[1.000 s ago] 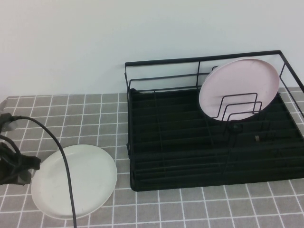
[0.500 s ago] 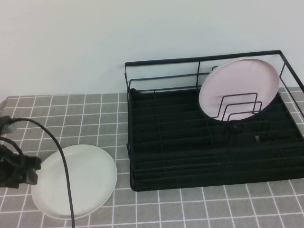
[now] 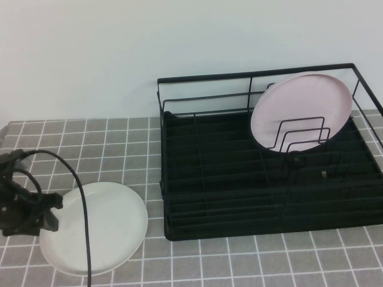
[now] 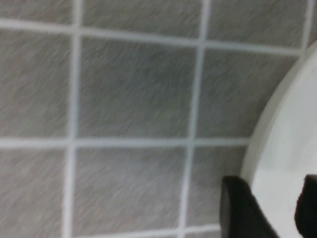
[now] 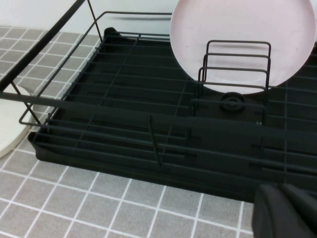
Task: Place plate on rack
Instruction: Pick up the plate from the table
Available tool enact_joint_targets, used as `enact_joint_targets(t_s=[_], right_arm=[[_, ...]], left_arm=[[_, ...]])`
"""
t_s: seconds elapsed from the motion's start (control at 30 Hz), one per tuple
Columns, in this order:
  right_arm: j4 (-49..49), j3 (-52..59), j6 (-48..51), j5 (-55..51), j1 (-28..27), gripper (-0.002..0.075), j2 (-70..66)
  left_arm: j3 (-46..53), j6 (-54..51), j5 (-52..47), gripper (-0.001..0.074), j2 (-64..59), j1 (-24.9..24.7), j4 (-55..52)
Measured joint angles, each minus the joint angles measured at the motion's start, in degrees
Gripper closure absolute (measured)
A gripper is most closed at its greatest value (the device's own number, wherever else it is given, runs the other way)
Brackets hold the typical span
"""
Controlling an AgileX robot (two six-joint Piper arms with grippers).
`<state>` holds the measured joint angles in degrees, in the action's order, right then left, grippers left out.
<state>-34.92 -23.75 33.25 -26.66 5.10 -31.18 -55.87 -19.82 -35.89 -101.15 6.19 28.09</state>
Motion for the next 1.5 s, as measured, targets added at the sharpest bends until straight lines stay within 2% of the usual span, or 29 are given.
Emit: enact_joint_targets(t_s=[0.17, 0.4, 0.57, 0.63, 1.13, 1.5], right_arm=[[0.0, 0.0, 0.0, 0.0, 0.0, 0.0729, 0.0], [0.0, 0.0, 0.0, 0.0, 0.0, 0.0729, 0.0], [0.0, 0.0, 0.0, 0.0, 0.0, 0.0729, 0.0], [0.0, 0.0, 0.0, 0.0, 0.0, 0.0729, 0.0], [0.0, 0.0, 0.0, 0.0, 0.0, 0.0729, 0.0], [-0.33, 0.0, 0.0, -0.68, 0.0, 0.0729, 0.0]], left_arm=[[-0.64, -4.26, -0.23, 0.0554, -2.23, 0.0, 5.47], [-0.87, -5.77, 0.31, 0.0603, -4.01, 0.0, 6.46], [-0.87, -7.46, -0.04, 0.0703, -4.37, 0.0, 6.04], [-0.87, -7.46, -0.04, 0.072, -4.37, 0.0, 5.61], [-0.76, -7.85, 1.14, 0.0735, 0.71, 0.0, 4.0], [-0.76, -8.51, 2.34, 0.0735, 10.04, 0.0, 4.0]])
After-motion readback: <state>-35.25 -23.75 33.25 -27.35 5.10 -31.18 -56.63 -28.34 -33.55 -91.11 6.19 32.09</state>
